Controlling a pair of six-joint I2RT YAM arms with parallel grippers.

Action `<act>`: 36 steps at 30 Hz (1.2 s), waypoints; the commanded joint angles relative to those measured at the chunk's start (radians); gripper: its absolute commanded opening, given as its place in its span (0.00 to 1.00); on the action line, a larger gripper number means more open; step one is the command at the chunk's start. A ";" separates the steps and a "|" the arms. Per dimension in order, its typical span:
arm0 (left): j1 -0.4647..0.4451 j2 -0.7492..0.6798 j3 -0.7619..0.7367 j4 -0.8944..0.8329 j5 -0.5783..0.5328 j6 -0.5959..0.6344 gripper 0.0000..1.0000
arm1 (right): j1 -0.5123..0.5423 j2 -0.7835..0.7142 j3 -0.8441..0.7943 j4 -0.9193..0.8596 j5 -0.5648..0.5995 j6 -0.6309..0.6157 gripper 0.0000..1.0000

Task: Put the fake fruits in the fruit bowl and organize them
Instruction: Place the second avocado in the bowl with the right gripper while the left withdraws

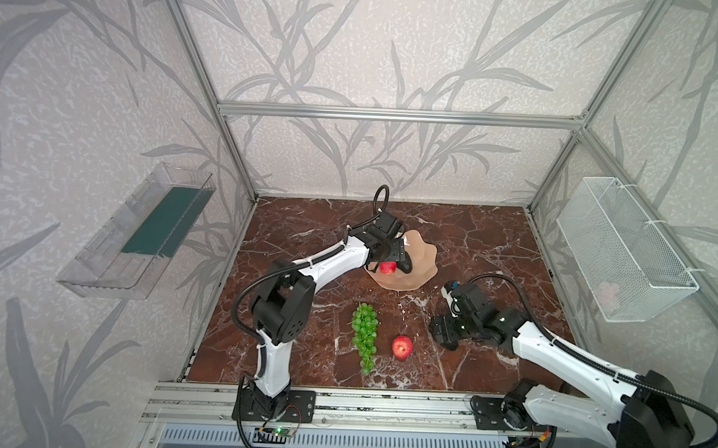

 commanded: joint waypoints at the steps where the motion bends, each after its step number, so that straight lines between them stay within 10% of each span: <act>1: 0.004 -0.170 -0.090 0.099 -0.095 0.021 0.88 | 0.027 -0.003 -0.020 -0.023 0.034 0.054 0.95; 10: 0.090 -0.593 -0.425 0.213 -0.198 0.052 0.92 | 0.049 0.104 -0.012 0.026 0.061 0.087 0.86; 20: 0.219 -0.952 -0.697 0.175 -0.198 0.010 0.93 | 0.054 0.066 0.077 -0.014 0.160 0.054 0.51; 36: 0.239 -1.157 -0.803 0.079 -0.164 0.018 0.93 | -0.117 0.488 0.602 0.189 0.151 -0.168 0.49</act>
